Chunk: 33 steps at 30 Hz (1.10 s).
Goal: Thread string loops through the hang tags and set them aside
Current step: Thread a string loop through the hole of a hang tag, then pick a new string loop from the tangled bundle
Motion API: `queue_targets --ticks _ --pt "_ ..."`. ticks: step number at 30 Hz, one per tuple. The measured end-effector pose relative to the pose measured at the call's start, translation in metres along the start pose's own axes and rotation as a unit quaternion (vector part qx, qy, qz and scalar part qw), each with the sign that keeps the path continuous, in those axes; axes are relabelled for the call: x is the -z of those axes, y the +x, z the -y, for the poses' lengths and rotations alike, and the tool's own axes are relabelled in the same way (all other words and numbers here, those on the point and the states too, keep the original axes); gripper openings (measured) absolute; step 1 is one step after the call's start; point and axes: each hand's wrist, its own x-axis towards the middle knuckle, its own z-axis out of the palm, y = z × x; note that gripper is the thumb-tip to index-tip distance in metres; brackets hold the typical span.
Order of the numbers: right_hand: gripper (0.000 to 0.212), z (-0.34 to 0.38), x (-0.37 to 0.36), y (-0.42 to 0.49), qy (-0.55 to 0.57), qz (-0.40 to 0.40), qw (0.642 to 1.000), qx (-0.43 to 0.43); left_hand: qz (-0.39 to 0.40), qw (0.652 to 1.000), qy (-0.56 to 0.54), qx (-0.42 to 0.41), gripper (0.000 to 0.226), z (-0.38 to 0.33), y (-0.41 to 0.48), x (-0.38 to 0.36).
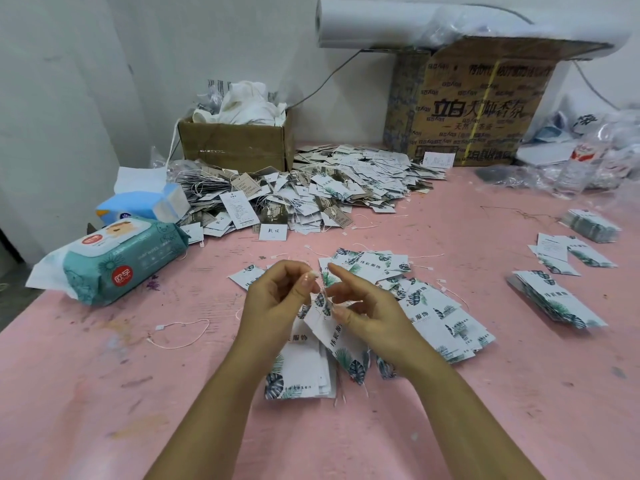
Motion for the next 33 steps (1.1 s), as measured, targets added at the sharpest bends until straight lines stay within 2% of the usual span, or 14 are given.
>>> queue_targets --ticks 4,8,12,19,22,24,28,33 --pt "0.061 -0.006 -0.001 -0.001 -0.069 0.048 0.996 -0.022 -0.033 0.997 -0.064 0.011 0.014 0.000 0.002 0.002" --pt "0.057 -0.010 -0.003 0.002 -0.086 0.033 0.996 -0.013 -0.070 0.990 -0.124 0.014 0.013 -0.001 0.004 0.004" --pt "0.041 -0.009 0.001 0.001 -0.037 0.008 0.999 -0.030 -0.115 0.980 -0.162 0.020 0.012 -0.003 0.006 0.007" --pt "0.001 -0.008 0.004 0.000 -0.028 0.039 0.997 -0.052 -0.183 0.966 -0.181 0.028 0.006 -0.001 0.008 0.011" --pt "0.007 -0.008 0.006 0.000 0.005 0.019 0.998 -0.055 -0.231 0.962 -0.137 0.048 0.010 0.004 0.011 0.015" --pt "0.012 -0.005 0.008 0.000 0.037 -0.001 0.998 -0.053 -0.231 0.968 -0.080 0.060 0.013 0.007 0.012 0.018" --pt "0.015 -0.001 0.011 0.001 0.132 -0.041 0.988 -0.071 -0.184 0.979 0.048 0.076 0.016 0.014 0.010 0.022" --pt "0.016 -0.002 0.009 0.002 0.203 -0.120 0.959 -0.158 -0.089 0.969 0.214 0.087 0.012 0.019 0.005 0.020"
